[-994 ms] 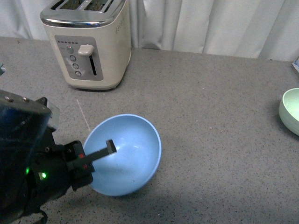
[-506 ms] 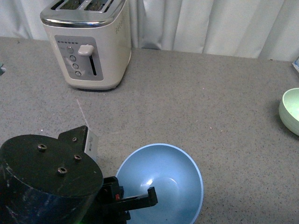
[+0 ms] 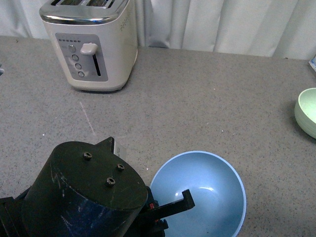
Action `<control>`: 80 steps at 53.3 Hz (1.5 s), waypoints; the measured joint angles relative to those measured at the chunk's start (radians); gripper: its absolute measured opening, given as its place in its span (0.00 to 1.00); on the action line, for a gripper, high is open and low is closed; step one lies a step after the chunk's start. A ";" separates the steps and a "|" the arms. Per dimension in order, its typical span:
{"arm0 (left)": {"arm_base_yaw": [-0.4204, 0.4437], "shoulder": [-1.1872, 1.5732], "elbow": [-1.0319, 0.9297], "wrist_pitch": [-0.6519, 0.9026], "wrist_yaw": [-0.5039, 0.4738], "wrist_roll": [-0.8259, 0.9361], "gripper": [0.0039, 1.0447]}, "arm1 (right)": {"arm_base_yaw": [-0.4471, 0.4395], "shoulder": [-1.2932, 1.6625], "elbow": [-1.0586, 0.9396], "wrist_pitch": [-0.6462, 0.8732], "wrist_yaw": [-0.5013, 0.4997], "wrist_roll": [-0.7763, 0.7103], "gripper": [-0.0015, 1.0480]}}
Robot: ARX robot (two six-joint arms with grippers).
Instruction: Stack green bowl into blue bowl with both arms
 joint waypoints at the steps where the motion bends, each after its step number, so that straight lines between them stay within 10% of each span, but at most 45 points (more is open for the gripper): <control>1: 0.000 0.001 0.001 0.000 -0.001 -0.001 0.04 | 0.000 0.000 0.000 0.000 0.000 0.000 0.91; 52: -0.003 0.016 0.050 -0.052 0.025 -0.051 0.05 | 0.000 0.000 0.000 0.000 0.000 0.000 0.91; 80: 0.140 -0.136 0.036 -0.143 -0.036 0.069 0.96 | 0.000 0.000 0.000 0.000 0.000 0.000 0.91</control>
